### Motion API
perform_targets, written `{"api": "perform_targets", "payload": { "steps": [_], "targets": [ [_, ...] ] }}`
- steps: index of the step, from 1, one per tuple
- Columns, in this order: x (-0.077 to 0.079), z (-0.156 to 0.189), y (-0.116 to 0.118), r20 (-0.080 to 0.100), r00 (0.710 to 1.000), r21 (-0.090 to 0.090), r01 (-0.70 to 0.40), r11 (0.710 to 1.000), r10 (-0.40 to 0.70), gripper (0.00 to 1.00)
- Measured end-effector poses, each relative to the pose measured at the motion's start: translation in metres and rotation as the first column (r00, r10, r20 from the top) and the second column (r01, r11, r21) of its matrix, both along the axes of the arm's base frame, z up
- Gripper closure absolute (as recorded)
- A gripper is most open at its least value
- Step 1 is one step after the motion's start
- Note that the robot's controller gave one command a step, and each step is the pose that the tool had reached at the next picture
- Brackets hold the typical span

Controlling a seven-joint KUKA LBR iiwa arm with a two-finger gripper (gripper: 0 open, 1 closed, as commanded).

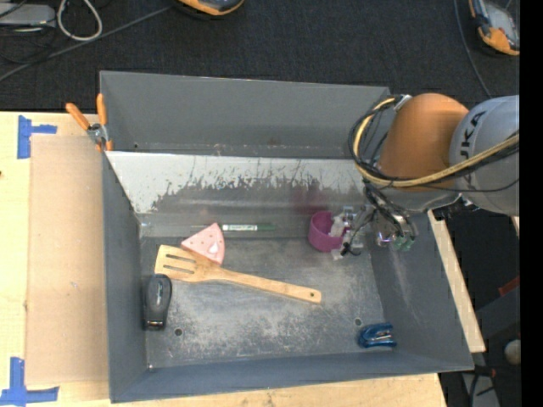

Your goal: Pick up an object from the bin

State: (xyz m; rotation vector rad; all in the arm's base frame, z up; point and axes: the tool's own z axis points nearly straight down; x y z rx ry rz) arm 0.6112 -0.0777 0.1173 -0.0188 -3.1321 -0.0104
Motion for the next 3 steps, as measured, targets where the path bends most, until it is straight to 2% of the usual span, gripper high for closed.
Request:
{"api": "perform_targets", "payload": {
  "steps": [1,2,3],
  "targets": [
    [0.002,0.005,-0.006,0.003,0.998,0.0,-0.056,0.998,0.056,1.0],
    [0.008,0.02,-0.006,0.0,0.998,0.002,-0.064,0.998,0.064,1.0],
    [0.004,0.023,-0.008,0.0,0.998,0.002,-0.067,0.998,0.067,1.0]
  ]
}}
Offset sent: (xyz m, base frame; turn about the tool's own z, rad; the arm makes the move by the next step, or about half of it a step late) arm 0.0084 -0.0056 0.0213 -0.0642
